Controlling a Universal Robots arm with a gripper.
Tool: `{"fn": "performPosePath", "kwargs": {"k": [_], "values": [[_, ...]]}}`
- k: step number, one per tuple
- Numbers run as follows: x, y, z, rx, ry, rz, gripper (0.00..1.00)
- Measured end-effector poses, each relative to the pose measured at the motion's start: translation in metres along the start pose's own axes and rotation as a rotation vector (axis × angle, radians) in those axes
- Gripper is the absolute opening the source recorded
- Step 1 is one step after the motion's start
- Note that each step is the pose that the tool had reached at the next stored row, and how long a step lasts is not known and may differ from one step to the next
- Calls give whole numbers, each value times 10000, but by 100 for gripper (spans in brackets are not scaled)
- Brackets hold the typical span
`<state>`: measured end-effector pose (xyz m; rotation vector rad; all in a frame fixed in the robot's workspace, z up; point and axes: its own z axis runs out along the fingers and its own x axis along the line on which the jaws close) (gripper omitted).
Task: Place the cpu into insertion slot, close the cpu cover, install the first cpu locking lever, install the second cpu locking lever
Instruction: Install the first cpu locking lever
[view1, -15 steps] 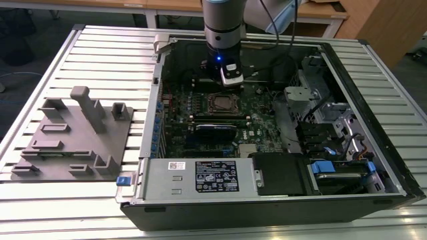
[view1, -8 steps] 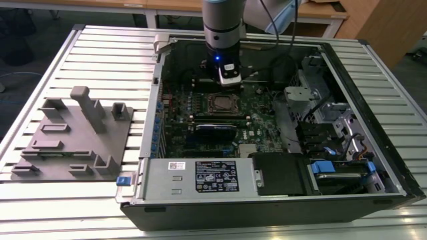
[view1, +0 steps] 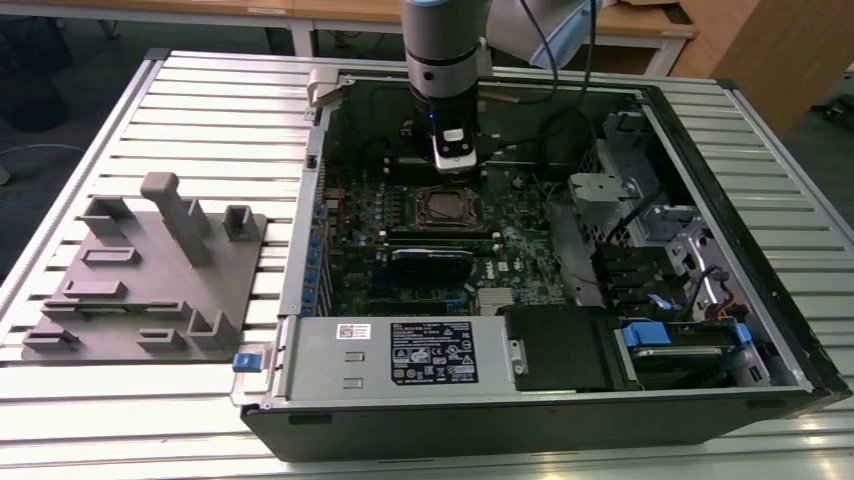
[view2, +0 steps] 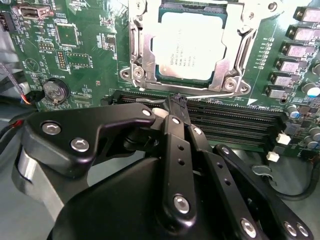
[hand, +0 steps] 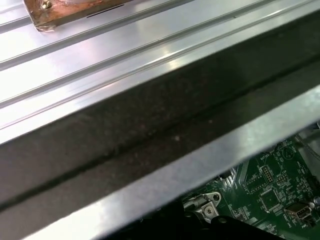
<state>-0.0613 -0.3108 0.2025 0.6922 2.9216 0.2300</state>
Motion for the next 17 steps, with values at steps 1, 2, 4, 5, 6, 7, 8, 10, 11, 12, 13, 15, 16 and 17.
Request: {"fn": "performPosePath", "kwargs": {"k": [1,2,4,5,6,7,8,10,11,12,13,15,16,17], "values": [[0,0,0,1,-1,2,10],[0,0,0,2,-1,4,10],[5,-2,0,-15,-39,2,10],[11,-5,0,-61,-123,-10,10],[18,-9,0,-112,-217,-24,10],[25,-13,-1,-156,-302,-37,10],[31,-16,-1,-200,-384,-48,10],[36,-18,-1,-221,-424,-52,10],[36,-18,-1,-221,-424,-53,10],[38,-19,-1,-222,-426,-53,10],[44,-22,-2,-223,-426,-50,10],[58,-29,-2,-221,-426,-45,10],[67,-32,-2,-221,-427,-40,10],[73,-33,-2,-220,-428,-36,10]]}}
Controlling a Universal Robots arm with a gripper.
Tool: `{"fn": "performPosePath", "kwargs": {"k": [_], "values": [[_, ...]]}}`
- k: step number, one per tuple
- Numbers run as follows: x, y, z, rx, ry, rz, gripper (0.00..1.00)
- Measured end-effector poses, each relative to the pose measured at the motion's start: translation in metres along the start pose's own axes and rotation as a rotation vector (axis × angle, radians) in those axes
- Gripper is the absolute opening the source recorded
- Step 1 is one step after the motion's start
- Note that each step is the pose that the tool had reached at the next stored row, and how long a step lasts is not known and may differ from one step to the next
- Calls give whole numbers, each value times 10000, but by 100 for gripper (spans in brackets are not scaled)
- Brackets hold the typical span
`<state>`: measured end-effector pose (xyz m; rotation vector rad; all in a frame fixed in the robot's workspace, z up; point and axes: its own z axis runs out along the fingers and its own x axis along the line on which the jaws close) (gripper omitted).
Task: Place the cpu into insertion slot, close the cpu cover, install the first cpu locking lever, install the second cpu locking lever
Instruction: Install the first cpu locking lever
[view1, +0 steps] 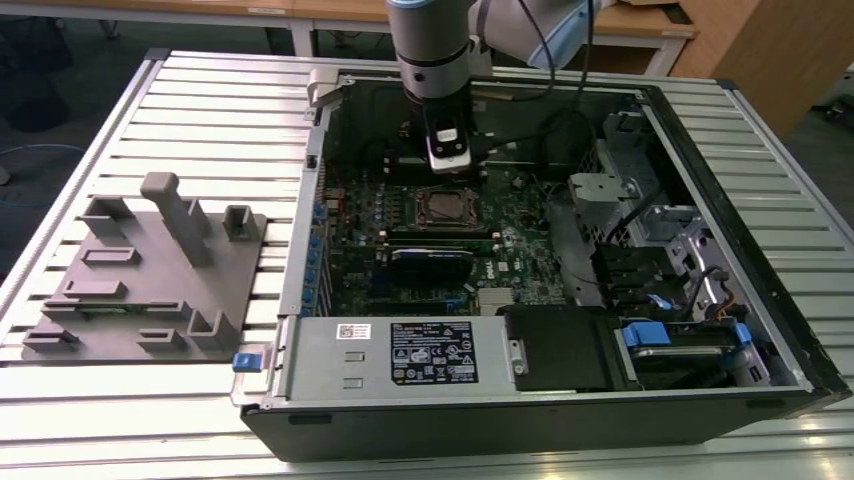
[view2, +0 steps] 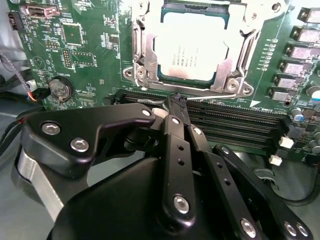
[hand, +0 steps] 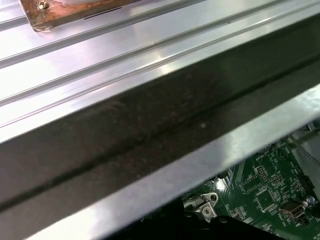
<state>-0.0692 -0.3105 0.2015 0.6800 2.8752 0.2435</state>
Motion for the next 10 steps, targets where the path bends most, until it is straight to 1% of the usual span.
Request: {"fn": "performPosePath", "kwargs": {"k": [7,9,10], "values": [[17,-3,10,8,-15,77,10],[21,-5,17,12,-30,141,10],[22,-6,20,25,-47,229,10]]}}
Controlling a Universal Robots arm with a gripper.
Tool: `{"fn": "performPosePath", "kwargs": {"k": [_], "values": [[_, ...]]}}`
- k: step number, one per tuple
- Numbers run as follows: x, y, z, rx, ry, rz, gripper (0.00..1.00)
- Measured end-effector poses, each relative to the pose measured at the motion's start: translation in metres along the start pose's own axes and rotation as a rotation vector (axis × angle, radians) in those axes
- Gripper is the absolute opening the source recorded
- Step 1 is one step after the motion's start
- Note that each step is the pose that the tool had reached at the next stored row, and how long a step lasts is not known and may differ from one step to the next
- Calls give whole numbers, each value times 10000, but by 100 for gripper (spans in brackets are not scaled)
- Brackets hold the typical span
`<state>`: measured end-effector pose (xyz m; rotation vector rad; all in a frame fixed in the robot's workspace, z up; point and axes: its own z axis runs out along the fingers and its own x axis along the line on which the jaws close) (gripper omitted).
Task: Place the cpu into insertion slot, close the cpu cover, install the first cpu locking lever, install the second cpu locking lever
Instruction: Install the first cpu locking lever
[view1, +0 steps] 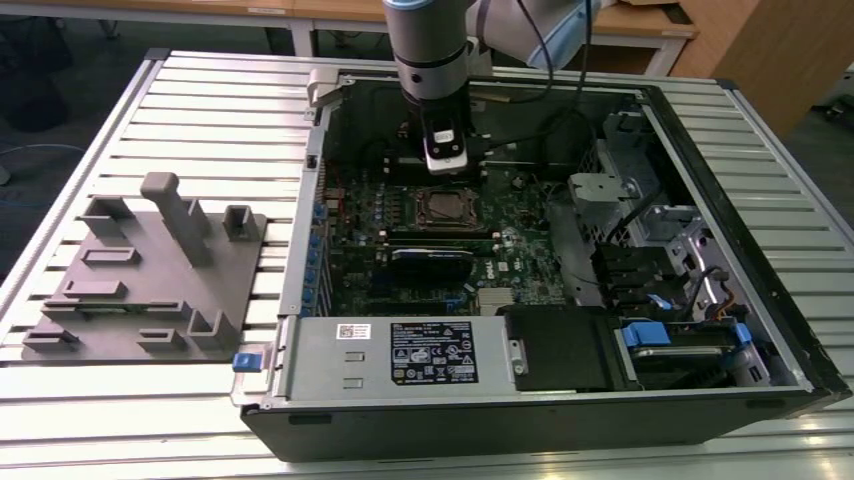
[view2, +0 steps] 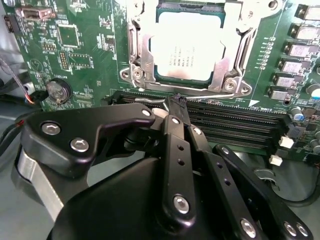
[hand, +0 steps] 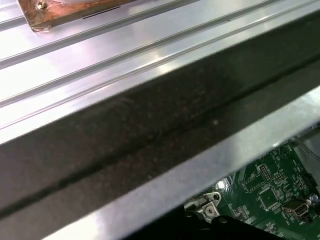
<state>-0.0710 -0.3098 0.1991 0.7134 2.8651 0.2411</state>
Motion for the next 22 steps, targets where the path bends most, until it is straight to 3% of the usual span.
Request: {"fn": "performPosePath", "kwargs": {"k": [4,8,11,15,18,22], "values": [[1,-2,9,82,-120,581,10],[9,11,13,132,-195,946,10],[16,23,16,160,-237,1152,10],[17,24,16,163,-242,1178,10],[20,22,17,125,-280,1179,10],[32,15,21,-27,-406,1171,10]]}}
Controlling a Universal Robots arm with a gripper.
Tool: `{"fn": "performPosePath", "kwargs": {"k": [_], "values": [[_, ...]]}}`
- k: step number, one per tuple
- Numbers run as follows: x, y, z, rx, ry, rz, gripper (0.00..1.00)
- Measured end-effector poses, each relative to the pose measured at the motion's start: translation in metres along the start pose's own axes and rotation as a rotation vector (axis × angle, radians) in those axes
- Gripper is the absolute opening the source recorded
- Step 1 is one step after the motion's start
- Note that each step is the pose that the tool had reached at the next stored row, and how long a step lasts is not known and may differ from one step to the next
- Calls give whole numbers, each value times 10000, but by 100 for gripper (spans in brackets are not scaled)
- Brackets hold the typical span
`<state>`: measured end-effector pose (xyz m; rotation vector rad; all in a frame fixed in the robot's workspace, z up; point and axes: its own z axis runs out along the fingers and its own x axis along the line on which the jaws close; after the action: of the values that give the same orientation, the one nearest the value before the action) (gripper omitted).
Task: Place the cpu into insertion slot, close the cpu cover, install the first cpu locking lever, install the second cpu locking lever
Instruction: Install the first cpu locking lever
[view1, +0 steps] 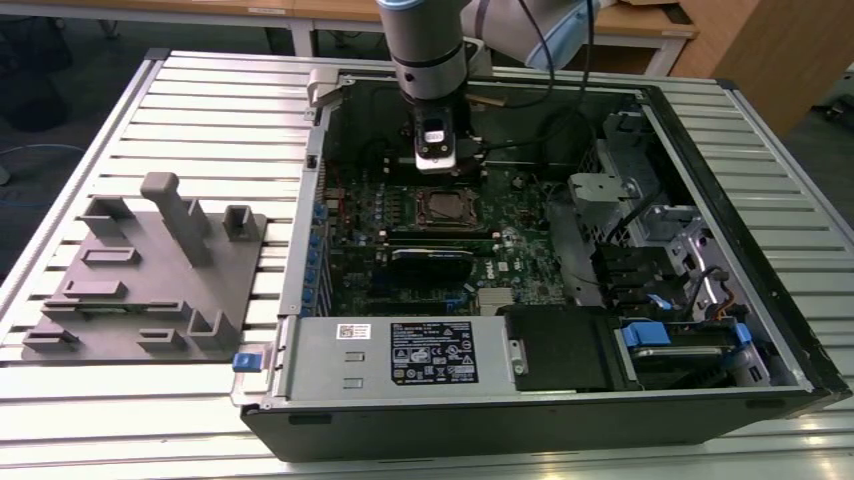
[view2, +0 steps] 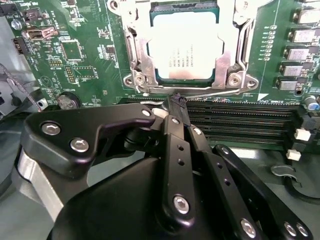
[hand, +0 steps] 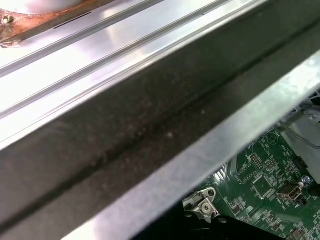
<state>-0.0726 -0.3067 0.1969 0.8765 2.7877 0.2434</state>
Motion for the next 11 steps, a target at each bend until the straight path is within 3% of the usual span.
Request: {"fn": "performPosePath", "kwargs": {"k": [11], "values": [[32,-23,-2,-64,-88,-10,10]]}}
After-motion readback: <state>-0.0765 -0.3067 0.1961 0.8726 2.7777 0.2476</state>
